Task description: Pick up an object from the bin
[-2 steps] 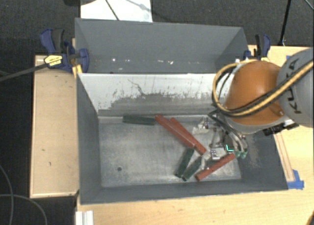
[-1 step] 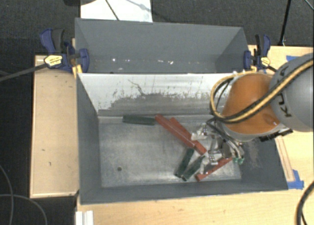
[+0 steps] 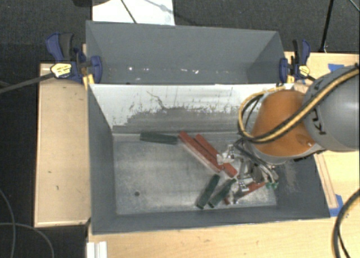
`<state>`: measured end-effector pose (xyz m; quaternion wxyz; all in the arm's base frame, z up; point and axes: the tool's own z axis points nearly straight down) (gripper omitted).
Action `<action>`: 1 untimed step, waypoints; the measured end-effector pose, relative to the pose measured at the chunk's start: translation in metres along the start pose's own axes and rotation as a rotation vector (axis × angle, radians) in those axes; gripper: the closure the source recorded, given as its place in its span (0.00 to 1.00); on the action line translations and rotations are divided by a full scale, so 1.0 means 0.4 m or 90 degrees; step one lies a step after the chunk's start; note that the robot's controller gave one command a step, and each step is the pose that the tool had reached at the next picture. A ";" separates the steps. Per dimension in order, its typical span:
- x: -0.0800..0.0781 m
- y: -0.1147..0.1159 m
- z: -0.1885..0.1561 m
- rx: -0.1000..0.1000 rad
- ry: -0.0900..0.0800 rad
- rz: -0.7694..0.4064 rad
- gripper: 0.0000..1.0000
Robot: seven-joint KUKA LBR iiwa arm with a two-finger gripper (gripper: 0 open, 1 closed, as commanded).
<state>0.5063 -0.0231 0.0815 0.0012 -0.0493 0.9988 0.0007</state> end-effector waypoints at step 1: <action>-0.004 -0.002 0.003 0.000 0.000 0.002 0.00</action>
Offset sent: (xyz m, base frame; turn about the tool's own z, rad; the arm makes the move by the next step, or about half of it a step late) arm -0.0112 -0.0553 -0.0115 -0.2131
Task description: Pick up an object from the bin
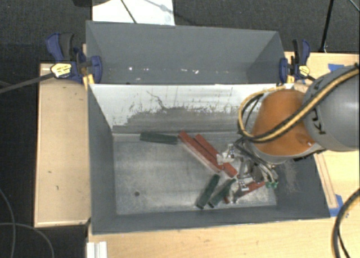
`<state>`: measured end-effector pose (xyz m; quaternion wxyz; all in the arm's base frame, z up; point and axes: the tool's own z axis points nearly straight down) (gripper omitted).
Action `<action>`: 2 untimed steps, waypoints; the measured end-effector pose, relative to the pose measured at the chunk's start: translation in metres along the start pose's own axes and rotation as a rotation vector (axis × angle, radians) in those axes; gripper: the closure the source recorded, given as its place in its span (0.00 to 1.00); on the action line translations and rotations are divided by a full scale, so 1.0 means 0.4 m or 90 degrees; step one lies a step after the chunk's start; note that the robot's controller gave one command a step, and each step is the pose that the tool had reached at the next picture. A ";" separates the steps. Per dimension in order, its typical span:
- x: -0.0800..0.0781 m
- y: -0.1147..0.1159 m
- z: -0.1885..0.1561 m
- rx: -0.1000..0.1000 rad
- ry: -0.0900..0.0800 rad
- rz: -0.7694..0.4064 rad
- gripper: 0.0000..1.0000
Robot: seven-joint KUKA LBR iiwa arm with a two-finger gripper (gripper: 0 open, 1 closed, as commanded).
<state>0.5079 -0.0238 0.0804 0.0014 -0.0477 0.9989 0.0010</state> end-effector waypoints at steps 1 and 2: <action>0.006 -0.025 -0.001 -0.007 -0.004 0.037 0.00; 0.003 -0.014 -0.003 0.002 -0.011 -0.117 0.00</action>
Offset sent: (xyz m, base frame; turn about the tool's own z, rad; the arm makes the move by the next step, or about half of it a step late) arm -0.0115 0.0273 -0.0104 -0.0220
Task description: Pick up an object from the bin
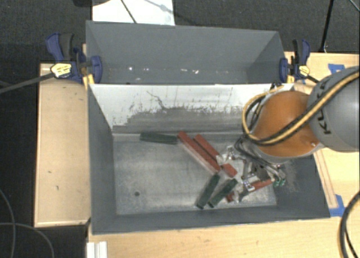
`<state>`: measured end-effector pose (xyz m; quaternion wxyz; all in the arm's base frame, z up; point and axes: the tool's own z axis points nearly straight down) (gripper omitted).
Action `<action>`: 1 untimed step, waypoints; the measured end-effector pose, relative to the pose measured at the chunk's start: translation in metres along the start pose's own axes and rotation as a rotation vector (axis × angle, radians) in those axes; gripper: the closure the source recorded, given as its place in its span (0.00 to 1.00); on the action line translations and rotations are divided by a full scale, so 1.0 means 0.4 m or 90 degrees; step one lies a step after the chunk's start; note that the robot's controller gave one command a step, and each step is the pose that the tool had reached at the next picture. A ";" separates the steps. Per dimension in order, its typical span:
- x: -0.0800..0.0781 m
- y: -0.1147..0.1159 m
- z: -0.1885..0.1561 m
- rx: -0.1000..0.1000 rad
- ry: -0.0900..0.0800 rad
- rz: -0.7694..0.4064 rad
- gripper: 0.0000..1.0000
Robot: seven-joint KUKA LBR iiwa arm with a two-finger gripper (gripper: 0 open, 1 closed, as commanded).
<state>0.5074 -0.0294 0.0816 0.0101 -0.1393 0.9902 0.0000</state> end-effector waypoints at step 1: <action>-0.047 0.061 0.014 0.001 -0.001 0.092 1.00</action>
Offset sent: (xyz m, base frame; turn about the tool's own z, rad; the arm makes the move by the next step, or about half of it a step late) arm 0.0000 0.0000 0.0000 0.0000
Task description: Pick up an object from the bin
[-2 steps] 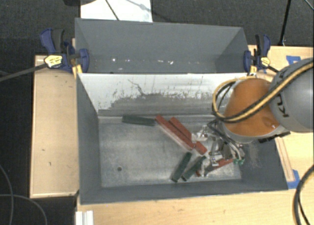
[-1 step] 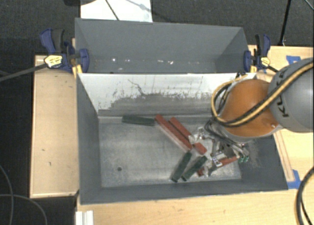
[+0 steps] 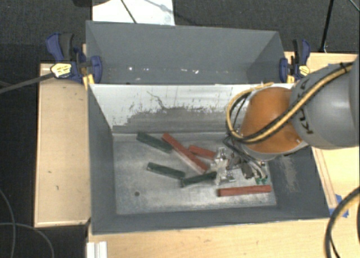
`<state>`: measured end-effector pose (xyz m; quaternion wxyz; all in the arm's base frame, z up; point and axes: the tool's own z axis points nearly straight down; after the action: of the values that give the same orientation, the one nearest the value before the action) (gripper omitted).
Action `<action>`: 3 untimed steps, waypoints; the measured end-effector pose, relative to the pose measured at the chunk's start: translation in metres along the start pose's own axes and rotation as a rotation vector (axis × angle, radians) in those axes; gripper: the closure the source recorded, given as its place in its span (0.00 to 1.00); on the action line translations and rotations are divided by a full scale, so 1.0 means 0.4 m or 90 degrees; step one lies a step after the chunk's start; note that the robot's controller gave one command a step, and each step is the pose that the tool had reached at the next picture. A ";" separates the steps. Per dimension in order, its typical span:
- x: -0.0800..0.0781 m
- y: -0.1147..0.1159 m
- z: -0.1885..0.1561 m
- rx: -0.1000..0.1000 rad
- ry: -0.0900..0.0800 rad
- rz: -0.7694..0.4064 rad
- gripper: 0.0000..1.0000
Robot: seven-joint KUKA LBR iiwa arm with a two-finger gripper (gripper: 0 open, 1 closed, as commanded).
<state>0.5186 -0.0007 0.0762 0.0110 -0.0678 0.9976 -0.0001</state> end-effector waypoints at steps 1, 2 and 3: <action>0.014 0.000 0.008 -0.001 0.013 0.000 0.00; 0.013 0.000 0.008 -0.001 0.012 0.000 0.00; -0.050 0.079 0.002 0.001 0.001 0.065 1.00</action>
Offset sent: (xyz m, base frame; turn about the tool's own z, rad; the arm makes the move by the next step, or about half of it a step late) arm 0.0000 0.0000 0.0000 0.0000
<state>0.5341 0.0335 0.0759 0.0105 -0.0169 0.9998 -0.0002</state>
